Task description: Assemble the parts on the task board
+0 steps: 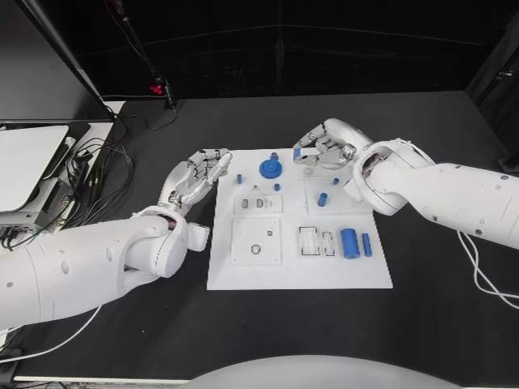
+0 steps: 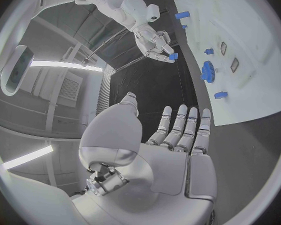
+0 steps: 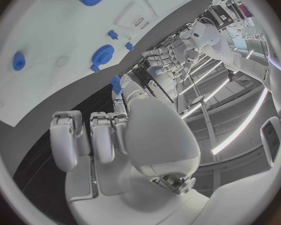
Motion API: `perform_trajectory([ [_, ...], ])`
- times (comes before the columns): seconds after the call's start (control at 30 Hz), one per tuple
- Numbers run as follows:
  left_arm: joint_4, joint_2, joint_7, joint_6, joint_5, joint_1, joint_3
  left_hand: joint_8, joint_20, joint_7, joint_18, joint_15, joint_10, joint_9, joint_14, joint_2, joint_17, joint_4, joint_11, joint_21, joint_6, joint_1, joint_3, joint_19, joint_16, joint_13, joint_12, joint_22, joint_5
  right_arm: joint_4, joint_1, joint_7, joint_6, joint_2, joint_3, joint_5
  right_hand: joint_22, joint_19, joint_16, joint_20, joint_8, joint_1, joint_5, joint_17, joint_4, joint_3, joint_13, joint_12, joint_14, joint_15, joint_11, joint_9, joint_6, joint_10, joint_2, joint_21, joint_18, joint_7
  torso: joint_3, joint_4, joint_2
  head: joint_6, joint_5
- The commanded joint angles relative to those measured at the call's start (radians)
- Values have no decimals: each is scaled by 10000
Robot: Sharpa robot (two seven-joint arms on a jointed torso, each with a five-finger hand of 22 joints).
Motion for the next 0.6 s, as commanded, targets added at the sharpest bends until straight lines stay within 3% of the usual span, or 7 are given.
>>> perform_trajectory([
  [0.03,1,11,2725,-15,-54,24,12,44,8,1560,110,-4,89,-11,80,64,-5,1,-11,44,65,31,-48,-16,56,-8,61,9,64,184,21,-637,94,159,8,-403,2634,1040,25,-51,46,-10,80,2633,-6,31,2629,25,1057,-12,10,35,164,1041,57,34,-74,-27,12,-18,-19,-53,146],
  [0.27,-41,32,2721,-13,-54,25,12,46,8,1560,112,-5,96,-12,87,69,-6,-1,-12,47,71,42,-62,-19,59,-9,66,8,65,592,-37,-1081,105,393,4,-648,2634,1040,25,-45,29,2,92,2633,-19,40,2629,25,1057,-1,32,27,181,1041,56,34,-74,5,18,-9,-10,-180,289],
  [0.6,-107,101,2718,-11,-54,25,12,45,8,1560,112,-5,97,-12,89,72,-6,-2,-12,51,72,48,-65,-16,60,-9,67,11,68,1250,-386,-1617,87,512,2,-976,2634,1040,25,2,-32,9,119,2633,-57,54,2629,25,1057,76,151,-3,259,1041,31,34,-74,148,18,-3,-10,-254,191],
])
